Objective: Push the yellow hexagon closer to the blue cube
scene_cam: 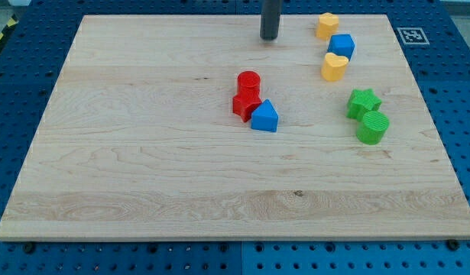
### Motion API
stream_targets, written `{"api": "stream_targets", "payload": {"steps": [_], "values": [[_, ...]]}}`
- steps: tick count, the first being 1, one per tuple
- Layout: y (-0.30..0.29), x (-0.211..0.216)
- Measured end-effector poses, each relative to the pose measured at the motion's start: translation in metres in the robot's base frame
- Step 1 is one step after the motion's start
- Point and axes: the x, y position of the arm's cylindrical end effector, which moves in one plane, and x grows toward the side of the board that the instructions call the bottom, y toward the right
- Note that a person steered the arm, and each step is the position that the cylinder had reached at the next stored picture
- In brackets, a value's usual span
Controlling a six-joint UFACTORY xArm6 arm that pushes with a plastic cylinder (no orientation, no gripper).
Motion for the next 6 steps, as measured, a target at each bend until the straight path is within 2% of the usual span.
{"api": "stream_targets", "payload": {"steps": [1,4,6], "values": [[0.014,-0.029],[0.124,-0.027],[0.120,0.032]]}}
